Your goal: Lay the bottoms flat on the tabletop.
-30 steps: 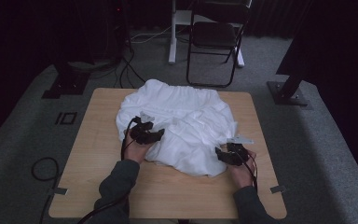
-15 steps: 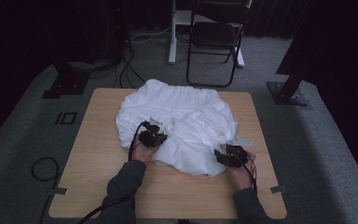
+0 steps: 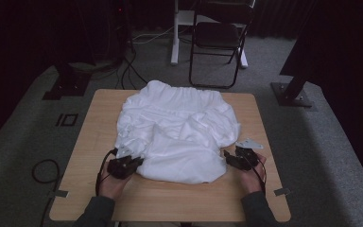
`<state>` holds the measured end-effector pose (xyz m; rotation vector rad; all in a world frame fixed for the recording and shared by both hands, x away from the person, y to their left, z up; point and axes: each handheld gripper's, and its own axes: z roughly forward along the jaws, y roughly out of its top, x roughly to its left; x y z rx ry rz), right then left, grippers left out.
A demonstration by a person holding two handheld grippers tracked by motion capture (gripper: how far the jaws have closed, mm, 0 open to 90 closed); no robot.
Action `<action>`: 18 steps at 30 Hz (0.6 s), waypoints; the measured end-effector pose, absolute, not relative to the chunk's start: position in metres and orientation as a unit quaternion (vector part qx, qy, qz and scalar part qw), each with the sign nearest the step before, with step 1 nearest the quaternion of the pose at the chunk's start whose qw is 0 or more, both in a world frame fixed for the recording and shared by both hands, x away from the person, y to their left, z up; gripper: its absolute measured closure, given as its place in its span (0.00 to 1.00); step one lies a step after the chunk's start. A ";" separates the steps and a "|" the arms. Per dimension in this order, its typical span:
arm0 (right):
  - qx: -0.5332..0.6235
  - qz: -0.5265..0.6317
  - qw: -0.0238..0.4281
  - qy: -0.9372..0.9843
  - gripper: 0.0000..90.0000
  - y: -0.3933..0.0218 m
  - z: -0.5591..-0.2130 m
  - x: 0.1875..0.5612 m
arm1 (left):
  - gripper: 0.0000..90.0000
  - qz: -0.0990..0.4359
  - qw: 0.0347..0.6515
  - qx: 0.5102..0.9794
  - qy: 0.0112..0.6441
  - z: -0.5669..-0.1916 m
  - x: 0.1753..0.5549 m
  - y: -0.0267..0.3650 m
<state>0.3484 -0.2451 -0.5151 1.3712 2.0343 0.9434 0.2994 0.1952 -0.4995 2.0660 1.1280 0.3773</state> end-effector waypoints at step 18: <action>0.481 0.366 0.252 0.755 0.51 -0.204 -0.498 0.376 | 0.67 0.175 0.361 0.767 0.500 -0.503 0.300 0.228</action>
